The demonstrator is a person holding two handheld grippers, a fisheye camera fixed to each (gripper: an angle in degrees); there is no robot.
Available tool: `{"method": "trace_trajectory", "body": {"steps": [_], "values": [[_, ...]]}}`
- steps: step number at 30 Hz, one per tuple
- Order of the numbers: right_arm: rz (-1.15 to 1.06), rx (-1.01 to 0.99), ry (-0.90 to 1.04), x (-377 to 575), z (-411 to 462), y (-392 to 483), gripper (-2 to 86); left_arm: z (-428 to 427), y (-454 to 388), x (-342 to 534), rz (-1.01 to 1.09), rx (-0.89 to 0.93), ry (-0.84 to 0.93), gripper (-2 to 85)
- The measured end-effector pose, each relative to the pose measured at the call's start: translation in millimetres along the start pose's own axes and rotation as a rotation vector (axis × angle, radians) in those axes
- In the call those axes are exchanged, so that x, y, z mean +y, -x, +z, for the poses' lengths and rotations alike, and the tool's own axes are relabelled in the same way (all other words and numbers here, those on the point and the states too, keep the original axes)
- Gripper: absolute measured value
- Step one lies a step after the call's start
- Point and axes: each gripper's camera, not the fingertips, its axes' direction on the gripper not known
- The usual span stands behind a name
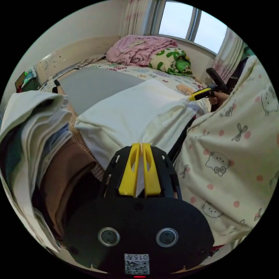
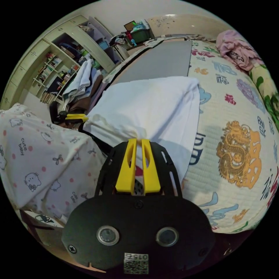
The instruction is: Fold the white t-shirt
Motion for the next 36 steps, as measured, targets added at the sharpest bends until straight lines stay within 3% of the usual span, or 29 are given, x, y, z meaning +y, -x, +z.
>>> {"method": "trace_trajectory", "body": {"steps": [4,9,14,17,20,23,26,29,33,36], "values": [[0.079,-0.041,-0.039,30.2,-39.4,12.4,1.8,-18.5,-10.4,19.0,0.007,-0.025,0.05,1.0],[0.043,-0.038,-0.187,14.6,-83.0,48.9,1.0,-66.2,-15.0,10.4,-0.05,0.003,-0.1,1.1],[-0.115,-0.089,0.144,-21.2,-33.3,88.9,1.6,-54.1,-40.1,-1.0,0.025,0.103,0.004,1.2],[-0.094,-0.108,0.176,-18.0,-34.6,89.3,2.7,-41.1,-46.2,23.8,0.008,0.035,0.178,1.6],[0.03,-0.164,0.05,-32.6,-84.9,63.3,4.4,-84.1,-34.8,40.0,-0.149,0.058,0.042,2.2],[0.181,-0.143,-0.205,-60.3,-150.2,19.2,5.8,-135.3,-9.7,35.0,-0.423,-0.052,-0.149,4.0],[0.403,-0.168,-0.338,-107.7,-183.0,-33.7,9.9,-154.9,12.0,13.3,-0.613,-0.165,-0.249,8.4],[0.467,-0.111,-0.322,-168.8,-175.7,-58.3,12.0,-133.6,39.5,-3.0,-0.798,-0.283,-0.176,9.5],[0.535,-0.071,-0.23,-234.5,-141.7,-77.0,13.0,-103.5,72.4,-5.9,-0.985,-0.273,-0.04,10.2],[0.566,-0.031,-0.136,-274.7,-109.4,-92.4,12.3,-105.9,77.6,-5.6,-1.037,-0.237,-0.054,9.0]]}}
